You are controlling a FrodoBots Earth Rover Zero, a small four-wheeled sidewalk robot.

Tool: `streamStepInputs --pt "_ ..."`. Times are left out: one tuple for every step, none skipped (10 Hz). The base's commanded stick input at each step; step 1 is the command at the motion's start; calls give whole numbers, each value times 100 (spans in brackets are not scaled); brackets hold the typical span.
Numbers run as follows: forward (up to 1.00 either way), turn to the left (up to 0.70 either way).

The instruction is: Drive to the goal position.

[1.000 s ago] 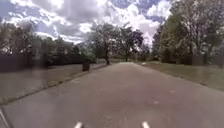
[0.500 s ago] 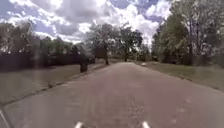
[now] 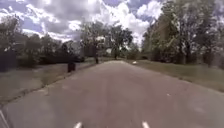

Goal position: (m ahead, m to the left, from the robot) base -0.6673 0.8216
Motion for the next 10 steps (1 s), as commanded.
streamStepInputs --pt "0 0" --pt "0 -45" --pt "0 -45" --pt "0 -45" --pt "0 -21" --pt "0 0" --pt "0 0" --pt "0 0" --pt "0 0" --pt "0 0"
